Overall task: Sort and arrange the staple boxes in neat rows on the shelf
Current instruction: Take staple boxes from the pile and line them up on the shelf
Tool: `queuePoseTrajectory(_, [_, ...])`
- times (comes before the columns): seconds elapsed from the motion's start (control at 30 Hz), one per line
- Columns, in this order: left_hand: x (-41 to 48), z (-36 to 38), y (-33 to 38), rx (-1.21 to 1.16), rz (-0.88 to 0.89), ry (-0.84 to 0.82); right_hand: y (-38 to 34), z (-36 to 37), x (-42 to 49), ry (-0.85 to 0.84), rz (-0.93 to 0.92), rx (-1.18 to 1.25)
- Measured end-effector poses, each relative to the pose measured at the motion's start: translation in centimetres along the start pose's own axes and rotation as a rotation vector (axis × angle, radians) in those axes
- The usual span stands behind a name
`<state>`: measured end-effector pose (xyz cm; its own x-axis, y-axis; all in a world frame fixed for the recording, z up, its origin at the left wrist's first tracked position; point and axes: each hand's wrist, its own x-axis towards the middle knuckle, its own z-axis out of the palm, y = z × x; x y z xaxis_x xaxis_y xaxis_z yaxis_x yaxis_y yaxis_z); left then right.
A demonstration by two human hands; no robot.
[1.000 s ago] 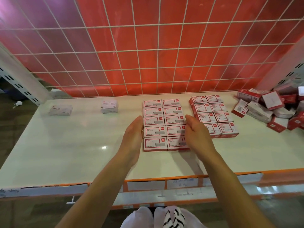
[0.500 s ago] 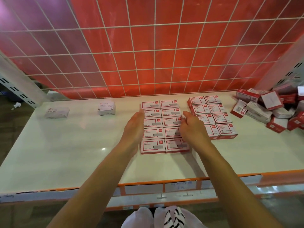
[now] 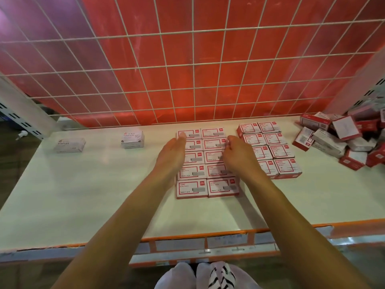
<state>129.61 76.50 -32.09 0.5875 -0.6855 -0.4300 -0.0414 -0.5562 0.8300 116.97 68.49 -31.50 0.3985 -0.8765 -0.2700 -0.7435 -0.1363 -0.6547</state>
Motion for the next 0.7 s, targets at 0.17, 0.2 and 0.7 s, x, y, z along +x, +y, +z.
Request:
queuePoseTrajectory(0.17, [2.0, 0.2, 0.4, 0.027, -0.031, 0.044, -0.7, -0.2, 2.2, -0.004, 0.054, 0.047])
queuePoseTrajectory(0.2, [2.3, 0.3, 0.5, 0.030, -0.034, 0.051, -0.7, -0.2, 2.5, -0.015, 0.051, 0.061])
queuePoseTrajectory(0.7, [-3.9, -1.8, -3.0, 1.003, 0.551, -0.176, 2.5, 0.4, -4.4, -0.107, -0.378, -0.325])
